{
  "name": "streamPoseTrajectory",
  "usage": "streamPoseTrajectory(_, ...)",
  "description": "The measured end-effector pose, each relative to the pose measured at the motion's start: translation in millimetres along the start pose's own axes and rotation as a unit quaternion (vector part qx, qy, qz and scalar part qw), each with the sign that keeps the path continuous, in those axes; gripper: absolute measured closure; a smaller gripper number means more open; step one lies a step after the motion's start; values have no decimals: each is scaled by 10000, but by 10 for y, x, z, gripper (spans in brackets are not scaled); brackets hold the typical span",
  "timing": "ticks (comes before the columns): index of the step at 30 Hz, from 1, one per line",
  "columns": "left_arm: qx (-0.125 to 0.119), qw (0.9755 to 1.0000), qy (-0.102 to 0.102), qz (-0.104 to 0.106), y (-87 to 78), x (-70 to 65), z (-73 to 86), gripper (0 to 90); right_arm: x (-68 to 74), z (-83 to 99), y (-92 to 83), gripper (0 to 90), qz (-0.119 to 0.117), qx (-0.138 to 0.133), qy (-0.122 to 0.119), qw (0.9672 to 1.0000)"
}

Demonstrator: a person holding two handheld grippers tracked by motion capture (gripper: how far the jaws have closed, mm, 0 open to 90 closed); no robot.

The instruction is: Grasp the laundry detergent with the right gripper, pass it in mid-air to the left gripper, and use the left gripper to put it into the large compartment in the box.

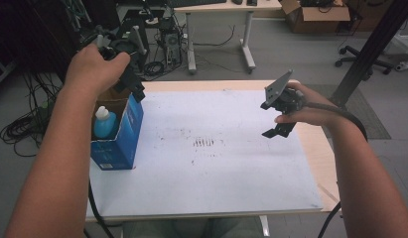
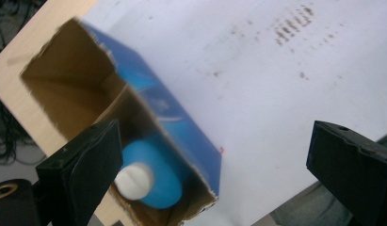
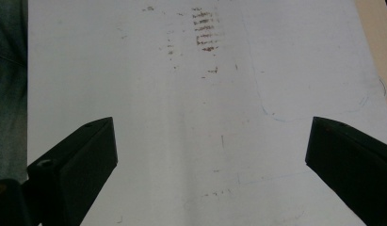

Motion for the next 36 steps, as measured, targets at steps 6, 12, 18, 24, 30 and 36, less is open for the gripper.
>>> streamPoseTrajectory(6, -65, 9975, 684, 155, -59, -168, -153, 47, 11, 40, -44, 27, 35, 3, 23, 10000)
streamPoseTrajectory(12, -225, 9907, 1308, 307, -98, -304, -265, 47, 36, 44, -66, 27, 17, -29, -6, 10000)
streamPoseTrajectory(18, -173, 9806, 1874, 549, -88, -469, -350, 47, 40, 10, -79, 27, -11, -6, -56, 10000)
streamPoseTrajectory(24, -212, 9738, 2142, 729, -45, -580, -416, 47, 37, 7, -66, 27, -53, 68, -63, 9999)
streamPoseTrajectory(30, -170, 9650, 2434, 956, 36, -657, -497, 47, 12, 36, -44, 27, -118, 114, 3, 9999)
streamPoseTrajectory(36, -114, 9608, 2583, 1006, 121, -723, -555, 47, -30, 64, -3, 27, -159, 195, 41, 9997)
Point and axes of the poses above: each handheld gripper's, and its own axes: y roughly forward along the jaws, z roughly out of its underside, x roughly to its left, the point moved 1 cm from there along y, roughly forward along the jaws, and after that the axes turned 8 degrees about -z, right-handed, at the moved point
